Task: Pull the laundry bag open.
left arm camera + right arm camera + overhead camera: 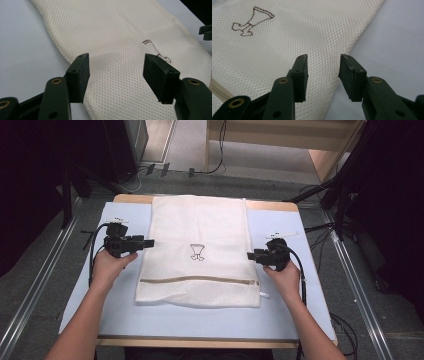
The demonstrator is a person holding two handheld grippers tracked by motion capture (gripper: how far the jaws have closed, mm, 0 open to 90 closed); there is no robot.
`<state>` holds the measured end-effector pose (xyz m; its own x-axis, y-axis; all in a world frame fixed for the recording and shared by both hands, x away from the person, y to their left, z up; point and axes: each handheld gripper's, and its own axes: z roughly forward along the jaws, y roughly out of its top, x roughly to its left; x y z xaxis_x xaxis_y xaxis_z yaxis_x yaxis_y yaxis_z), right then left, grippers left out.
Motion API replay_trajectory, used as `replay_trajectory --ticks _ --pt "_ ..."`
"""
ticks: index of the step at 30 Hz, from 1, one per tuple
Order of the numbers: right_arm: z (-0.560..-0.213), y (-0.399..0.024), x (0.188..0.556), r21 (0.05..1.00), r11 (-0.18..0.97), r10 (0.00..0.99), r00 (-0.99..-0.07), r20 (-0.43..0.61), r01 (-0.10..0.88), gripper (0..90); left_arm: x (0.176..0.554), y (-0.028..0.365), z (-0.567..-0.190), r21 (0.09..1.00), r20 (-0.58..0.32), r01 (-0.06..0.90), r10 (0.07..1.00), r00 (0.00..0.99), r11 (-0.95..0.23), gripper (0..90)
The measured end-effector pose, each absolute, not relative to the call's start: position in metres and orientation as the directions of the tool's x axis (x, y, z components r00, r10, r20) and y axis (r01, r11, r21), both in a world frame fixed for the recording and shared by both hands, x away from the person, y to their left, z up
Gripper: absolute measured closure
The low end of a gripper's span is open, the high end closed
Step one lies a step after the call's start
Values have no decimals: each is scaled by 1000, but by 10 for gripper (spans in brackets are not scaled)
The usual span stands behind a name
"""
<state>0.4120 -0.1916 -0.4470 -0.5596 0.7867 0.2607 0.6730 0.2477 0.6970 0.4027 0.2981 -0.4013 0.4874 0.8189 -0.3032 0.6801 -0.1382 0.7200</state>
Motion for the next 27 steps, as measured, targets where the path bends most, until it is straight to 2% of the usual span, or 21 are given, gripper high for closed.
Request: replay_trajectory --ticks 3,7,10,14,15,20,21,27 --pt "-445 -193 406 703 243 779 -566 269 668 611 400 294 -398 713 -315 686 806 501 -147 354" --pt "-445 -194 397 699 251 772 -574 272 669 624 395 289 -398 678 -308 709 801 513 -194 364" --pt "-444 -195 390 701 255 760 -586 281 666 645 391 289 -398 671 -333 718 791 513 -184 362" --pt "-442 -197 380 697 256 744 -597 300 670 723 386 288 -396 684 -326 710 801 502 -166 276" --pt "-442 -197 379 699 265 741 -604 293 664 739 385 287 -394 687 -326 706 797 509 -170 292" --pt "-442 -198 368 683 297 732 -618 286 667 867 380 282 -392 677 -329 710 782 529 -196 485" --pt "-442 -199 366 678 300 732 -617 288 671 900 379 281 -392 670 -331 715 781 529 -201 504" --pt "-449 -199 361 657 333 730 -626 274 677 900 379 273 -396 661 -336 719 772 539 -215 552"
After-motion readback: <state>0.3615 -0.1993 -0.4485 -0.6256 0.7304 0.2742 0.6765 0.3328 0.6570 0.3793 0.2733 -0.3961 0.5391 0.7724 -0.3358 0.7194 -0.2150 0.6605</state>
